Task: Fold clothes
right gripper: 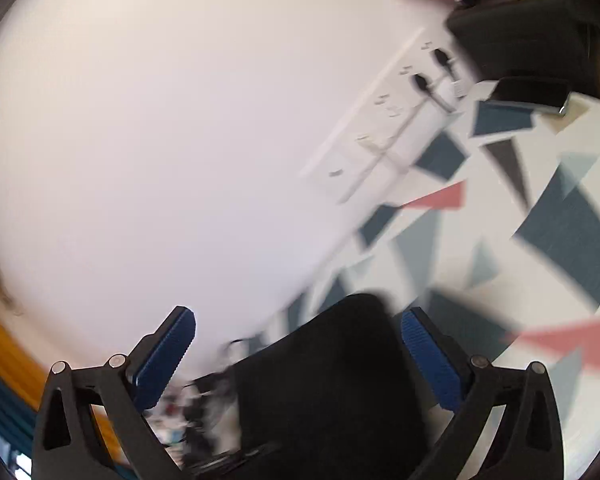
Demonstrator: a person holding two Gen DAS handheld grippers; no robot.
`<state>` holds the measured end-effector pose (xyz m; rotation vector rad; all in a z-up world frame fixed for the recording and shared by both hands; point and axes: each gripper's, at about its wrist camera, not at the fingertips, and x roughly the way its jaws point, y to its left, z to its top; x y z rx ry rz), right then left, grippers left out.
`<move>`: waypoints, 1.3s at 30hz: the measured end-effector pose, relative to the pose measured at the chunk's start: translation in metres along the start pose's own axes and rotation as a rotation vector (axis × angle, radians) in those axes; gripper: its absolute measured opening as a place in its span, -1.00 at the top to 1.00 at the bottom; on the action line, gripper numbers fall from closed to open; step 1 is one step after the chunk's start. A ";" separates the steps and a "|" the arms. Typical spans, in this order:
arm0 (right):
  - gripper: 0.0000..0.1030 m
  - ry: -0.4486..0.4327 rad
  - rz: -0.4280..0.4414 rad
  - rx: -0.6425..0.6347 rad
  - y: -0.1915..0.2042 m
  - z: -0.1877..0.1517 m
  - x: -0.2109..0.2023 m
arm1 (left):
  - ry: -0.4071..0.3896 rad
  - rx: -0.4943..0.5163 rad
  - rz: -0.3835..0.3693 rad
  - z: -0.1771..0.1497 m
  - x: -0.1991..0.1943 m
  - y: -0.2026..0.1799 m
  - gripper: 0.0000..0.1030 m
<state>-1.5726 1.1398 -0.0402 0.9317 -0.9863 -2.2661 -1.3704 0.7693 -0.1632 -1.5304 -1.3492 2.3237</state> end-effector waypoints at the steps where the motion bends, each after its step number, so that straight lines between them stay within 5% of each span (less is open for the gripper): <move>1: -1.00 0.038 -0.044 -0.035 -0.007 0.009 0.012 | -0.002 -0.003 0.001 0.000 -0.001 0.001 -0.16; 3: -1.00 0.185 -0.116 -0.131 -0.022 0.020 0.049 | -0.003 -0.006 0.008 0.000 -0.002 0.002 -0.16; 7: -1.00 0.444 -0.064 -0.179 -0.049 0.013 0.114 | -0.019 -0.033 0.042 0.000 -0.003 0.001 -0.16; 12: -1.00 0.611 -0.056 -0.236 -0.097 -0.022 0.164 | -0.047 -0.060 0.077 -0.002 -0.005 0.002 -0.17; 22: -1.00 0.752 0.087 -0.352 -0.088 -0.038 0.200 | -0.103 -0.108 0.126 -0.006 -0.010 0.001 -0.20; 33: -0.99 0.830 0.128 -0.410 -0.071 -0.027 0.175 | -0.115 -0.136 0.159 -0.003 -0.015 0.001 -0.23; 35: -0.34 0.829 0.123 -0.376 -0.072 -0.028 0.175 | -0.123 -0.122 0.188 -0.003 -0.017 -0.004 -0.22; 39: 0.04 0.770 0.110 -0.438 -0.056 -0.035 0.162 | -0.148 -0.068 0.269 -0.006 -0.023 -0.022 -0.05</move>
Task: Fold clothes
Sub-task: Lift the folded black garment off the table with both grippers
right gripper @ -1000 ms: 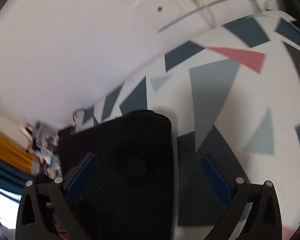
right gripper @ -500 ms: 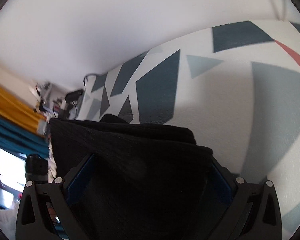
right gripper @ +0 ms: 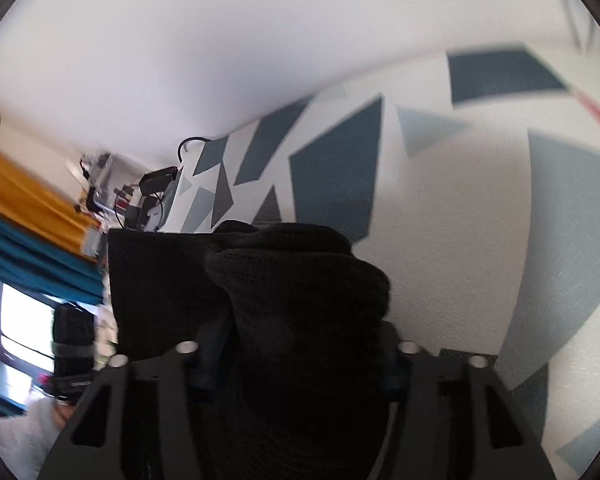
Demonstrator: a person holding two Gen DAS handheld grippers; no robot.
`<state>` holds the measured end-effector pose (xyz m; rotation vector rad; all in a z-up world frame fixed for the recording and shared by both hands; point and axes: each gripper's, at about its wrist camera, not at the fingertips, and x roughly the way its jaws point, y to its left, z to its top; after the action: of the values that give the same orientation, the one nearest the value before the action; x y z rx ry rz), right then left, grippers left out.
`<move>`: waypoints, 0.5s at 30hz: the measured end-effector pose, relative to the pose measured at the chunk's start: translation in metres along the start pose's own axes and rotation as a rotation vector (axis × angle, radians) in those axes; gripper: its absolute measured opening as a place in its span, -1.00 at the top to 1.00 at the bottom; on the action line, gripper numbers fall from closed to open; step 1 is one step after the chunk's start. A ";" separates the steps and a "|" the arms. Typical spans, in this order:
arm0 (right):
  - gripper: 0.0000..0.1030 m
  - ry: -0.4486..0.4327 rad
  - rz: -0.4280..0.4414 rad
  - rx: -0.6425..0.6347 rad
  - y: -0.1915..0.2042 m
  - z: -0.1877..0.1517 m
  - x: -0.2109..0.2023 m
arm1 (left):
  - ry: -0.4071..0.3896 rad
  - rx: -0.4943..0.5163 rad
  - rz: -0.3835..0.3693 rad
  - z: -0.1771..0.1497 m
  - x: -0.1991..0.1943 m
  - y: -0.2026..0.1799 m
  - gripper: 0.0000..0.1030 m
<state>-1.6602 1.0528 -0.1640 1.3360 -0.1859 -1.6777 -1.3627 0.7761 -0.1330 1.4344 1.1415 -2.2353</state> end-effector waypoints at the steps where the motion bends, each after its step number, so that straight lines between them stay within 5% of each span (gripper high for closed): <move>1: 0.12 -0.016 -0.012 -0.026 0.008 -0.002 -0.004 | -0.012 0.015 0.022 -0.001 -0.004 -0.005 -0.04; 15: 0.21 -0.249 0.049 -0.286 0.135 -0.020 -0.081 | -0.314 0.074 0.104 -0.033 -0.131 -0.028 0.04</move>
<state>-1.5709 1.0478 -0.0325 0.9041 -0.1164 -1.7518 -1.2937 0.7931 -0.0151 1.0878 0.8717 -2.3433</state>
